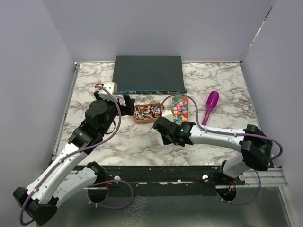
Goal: Pack the candies
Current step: Place the packing bottle at the center of the board, then adjust the storage box at the center of the board.
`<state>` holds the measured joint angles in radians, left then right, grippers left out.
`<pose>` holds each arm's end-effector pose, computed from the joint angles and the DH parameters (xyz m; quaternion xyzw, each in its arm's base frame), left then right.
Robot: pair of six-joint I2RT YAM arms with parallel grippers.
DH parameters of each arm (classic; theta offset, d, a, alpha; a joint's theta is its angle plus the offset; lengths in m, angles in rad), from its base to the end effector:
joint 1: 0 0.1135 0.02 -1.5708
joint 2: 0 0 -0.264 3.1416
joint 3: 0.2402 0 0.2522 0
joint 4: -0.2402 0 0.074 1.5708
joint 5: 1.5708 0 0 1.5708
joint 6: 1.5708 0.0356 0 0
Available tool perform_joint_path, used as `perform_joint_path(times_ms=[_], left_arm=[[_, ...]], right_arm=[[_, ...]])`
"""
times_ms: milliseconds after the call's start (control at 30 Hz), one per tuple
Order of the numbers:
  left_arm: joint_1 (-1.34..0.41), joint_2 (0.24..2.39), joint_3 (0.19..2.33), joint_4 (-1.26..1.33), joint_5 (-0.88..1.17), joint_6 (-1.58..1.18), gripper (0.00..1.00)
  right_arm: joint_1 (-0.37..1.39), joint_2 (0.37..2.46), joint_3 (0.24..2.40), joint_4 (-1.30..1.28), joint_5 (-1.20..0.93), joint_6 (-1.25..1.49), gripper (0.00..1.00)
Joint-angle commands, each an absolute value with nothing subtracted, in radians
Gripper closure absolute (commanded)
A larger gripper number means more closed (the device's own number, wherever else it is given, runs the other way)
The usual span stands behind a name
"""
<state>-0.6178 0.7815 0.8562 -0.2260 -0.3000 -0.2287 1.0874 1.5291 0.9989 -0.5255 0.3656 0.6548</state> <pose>0.1521 -0.0952 0.3613 0.0495 0.7547 -0.1613 0.6340 0.1523 0.2628 0.2118 -0.1589 0.9387 0.0784 0.2958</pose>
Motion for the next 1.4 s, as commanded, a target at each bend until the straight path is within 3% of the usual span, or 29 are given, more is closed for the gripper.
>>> perform_joint_path(times_ms=[0,233,567,967,1200,1367], left_arm=[[-0.624,0.775,0.879,-0.23,-0.304,-0.239,0.01],[-0.624,0.782,0.877,-0.23,-0.305,-0.241,0.01],[-0.624,0.785,0.877,-0.23,-0.305,-0.242,0.01],[-0.624,0.79,0.877,-0.23,-0.301,-0.243,0.01],[-0.625,0.789,0.878,-0.23,-0.301,-0.244,0.01],[-0.624,0.78,0.877,-0.23,-0.305,-0.245,0.01]], right_arm=[[1.113,1.504,0.967,-0.566,0.432,0.722,0.99],[1.135,1.521,0.964,-0.575,0.458,0.75,0.99],[1.15,1.507,1.013,-0.603,0.468,0.76,0.7],[1.15,1.444,1.169,-0.679,0.544,0.693,0.54],[1.147,1.547,1.298,-0.684,0.662,0.683,0.4],[1.134,1.708,1.481,-0.815,0.758,0.87,0.41]])
